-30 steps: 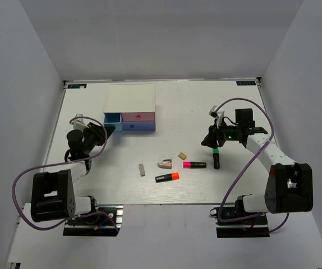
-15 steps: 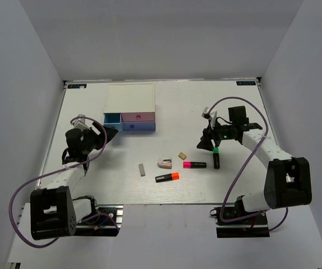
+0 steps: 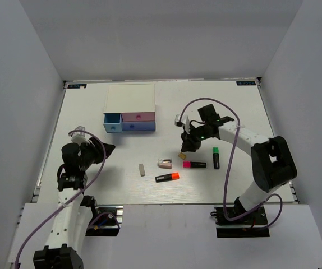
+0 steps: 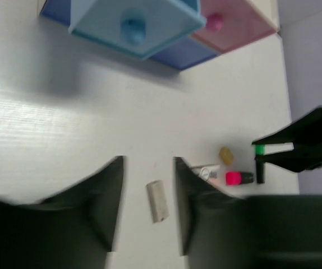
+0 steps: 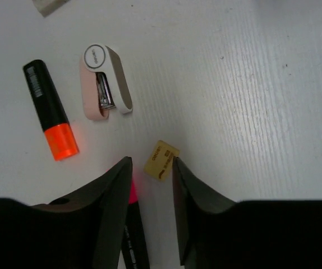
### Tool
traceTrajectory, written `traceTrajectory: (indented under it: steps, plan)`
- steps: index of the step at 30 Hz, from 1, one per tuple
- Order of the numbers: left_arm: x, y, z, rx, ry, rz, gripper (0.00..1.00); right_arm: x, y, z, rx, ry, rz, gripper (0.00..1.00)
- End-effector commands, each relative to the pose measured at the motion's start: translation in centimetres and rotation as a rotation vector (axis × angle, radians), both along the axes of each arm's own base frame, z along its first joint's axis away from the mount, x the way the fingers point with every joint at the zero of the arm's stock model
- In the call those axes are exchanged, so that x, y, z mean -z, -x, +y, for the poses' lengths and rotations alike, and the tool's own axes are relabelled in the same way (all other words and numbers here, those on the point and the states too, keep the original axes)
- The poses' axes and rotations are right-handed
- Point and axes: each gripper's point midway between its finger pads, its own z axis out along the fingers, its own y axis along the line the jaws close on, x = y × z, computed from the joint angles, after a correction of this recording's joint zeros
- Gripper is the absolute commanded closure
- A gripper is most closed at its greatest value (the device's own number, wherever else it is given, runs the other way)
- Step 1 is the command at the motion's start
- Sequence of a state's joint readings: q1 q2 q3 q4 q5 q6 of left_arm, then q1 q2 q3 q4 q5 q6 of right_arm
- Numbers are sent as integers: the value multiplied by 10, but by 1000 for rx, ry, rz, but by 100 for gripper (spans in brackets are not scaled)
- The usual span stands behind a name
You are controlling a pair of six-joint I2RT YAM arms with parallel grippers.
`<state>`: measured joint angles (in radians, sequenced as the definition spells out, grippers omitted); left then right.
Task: Sort the stationery into containers
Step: Pick up the stapler from the center of the board.
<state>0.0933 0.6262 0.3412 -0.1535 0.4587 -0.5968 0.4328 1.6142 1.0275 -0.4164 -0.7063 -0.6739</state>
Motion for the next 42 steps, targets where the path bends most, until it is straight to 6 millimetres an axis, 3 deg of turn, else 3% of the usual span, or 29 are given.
traceTrajectory:
  steps: [1, 4, 6, 12, 14, 21, 38, 42]
  plan:
    - [11, 15, -1, -33, 40, 99, 42, -5, -28, 10, 38, 62, -82, 58]
    - [11, 20, -1, -34, 42, 136, 28, -10, -21, 23, -22, 56, -107, 47]
    - [10, 21, -3, -25, 57, 149, 25, -8, -12, 30, -69, 62, -125, 38]
    - [10, 25, -4, -30, 67, 188, 23, -1, 9, 59, -164, 66, -122, 38]
    - [8, 24, -3, -38, 63, 186, 22, -3, 15, 68, -193, 62, -130, 42]
    - [3, 27, -3, -42, 70, 182, 22, 0, 13, 84, -229, 78, -173, 47]
    - [1, 28, -3, -41, 70, 173, 22, 32, 13, 86, -266, 144, -187, 46]
    - [1, 28, -3, -41, 70, 173, 22, 38, 13, 86, -270, 151, -175, 52]
